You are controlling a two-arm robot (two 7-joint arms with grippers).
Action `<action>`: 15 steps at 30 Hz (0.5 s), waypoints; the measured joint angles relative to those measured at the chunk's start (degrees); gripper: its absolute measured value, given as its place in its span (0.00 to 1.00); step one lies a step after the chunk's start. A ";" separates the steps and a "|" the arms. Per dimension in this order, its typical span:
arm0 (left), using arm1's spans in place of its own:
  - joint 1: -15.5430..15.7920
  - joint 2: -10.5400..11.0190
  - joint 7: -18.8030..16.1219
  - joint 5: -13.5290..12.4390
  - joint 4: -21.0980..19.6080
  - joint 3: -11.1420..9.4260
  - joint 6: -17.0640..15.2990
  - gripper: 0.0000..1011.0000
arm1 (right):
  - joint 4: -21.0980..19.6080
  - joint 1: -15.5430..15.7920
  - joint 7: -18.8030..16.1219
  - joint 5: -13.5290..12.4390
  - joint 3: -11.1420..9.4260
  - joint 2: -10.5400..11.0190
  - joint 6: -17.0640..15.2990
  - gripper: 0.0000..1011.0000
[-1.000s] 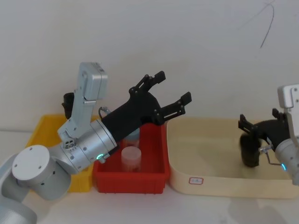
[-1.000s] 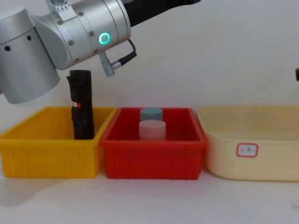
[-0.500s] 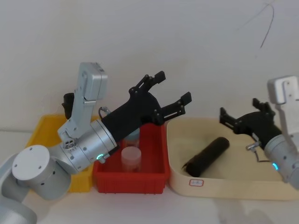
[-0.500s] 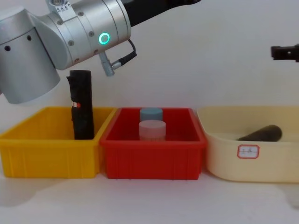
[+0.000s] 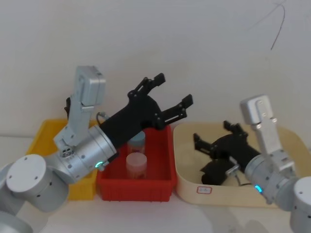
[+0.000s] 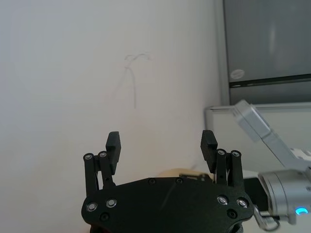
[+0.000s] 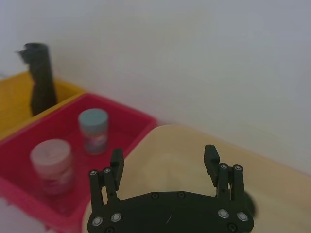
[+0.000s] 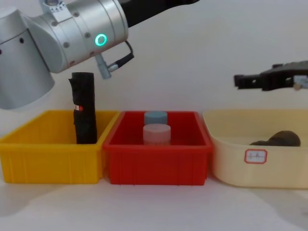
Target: Pick up the garbage bag with the one hand and transfer it to the other hand.
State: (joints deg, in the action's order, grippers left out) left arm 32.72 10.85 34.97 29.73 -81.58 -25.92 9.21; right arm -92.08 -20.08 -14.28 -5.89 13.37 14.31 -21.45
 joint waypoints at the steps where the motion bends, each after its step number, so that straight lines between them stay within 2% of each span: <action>1: -0.28 0.19 -0.42 -0.10 -0.26 0.16 0.01 0.99 | 0.27 -0.08 -0.34 -0.05 0.26 -0.06 -0.04 0.99; 11: -3.89 2.82 -5.29 -1.82 -5.09 2.43 0.02 0.99 | 4.69 -1.92 -3.84 -0.63 4.44 -1.36 0.13 0.99; 15: -5.60 4.00 -7.35 -2.55 -7.15 3.76 -0.08 0.99 | 5.95 -2.58 -4.60 -0.82 5.37 -1.80 0.24 0.99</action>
State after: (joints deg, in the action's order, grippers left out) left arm 27.12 14.84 27.61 27.19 -88.73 -22.16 9.13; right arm -86.13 -22.67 -18.88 -6.70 18.74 12.51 -21.22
